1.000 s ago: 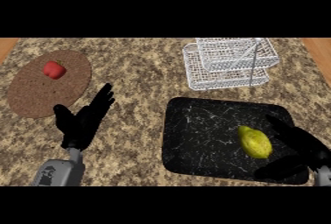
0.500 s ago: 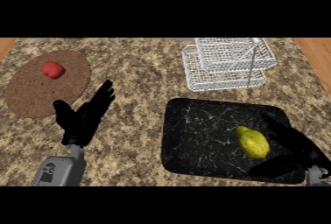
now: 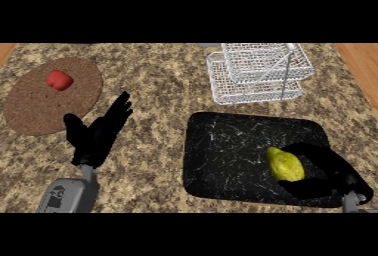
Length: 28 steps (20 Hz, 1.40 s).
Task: Pick the pear from the tray and place it in the tiered basket
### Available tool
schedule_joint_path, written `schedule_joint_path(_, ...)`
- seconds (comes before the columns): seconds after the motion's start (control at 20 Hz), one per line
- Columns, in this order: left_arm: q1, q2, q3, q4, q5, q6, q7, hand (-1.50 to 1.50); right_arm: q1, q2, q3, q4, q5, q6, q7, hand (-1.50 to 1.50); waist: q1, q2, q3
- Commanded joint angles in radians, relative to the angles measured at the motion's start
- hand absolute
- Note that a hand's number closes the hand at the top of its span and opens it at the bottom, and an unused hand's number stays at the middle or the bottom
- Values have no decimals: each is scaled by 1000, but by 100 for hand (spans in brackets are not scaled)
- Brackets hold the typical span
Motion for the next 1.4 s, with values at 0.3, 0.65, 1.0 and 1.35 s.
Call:
schedule_joint_path(0.3,1,-30,-22,-6,-28,25,4,0,-43,119,58,51,66,-79,-67,150,15,23,34)
schedule_joint_path(0.65,18,-8,-6,-24,-17,3,6,0,9,-120,12,41,316,-103,-225,150,14,22,34)
schedule_joint_path(1.0,55,16,18,-61,11,-31,12,0,35,-256,-154,-80,324,-125,-294,150,2,19,34)
schedule_joint_path(1.35,77,-35,-19,-50,-37,18,-10,0,-12,-270,-320,-411,155,-64,-134,150,-12,14,32)
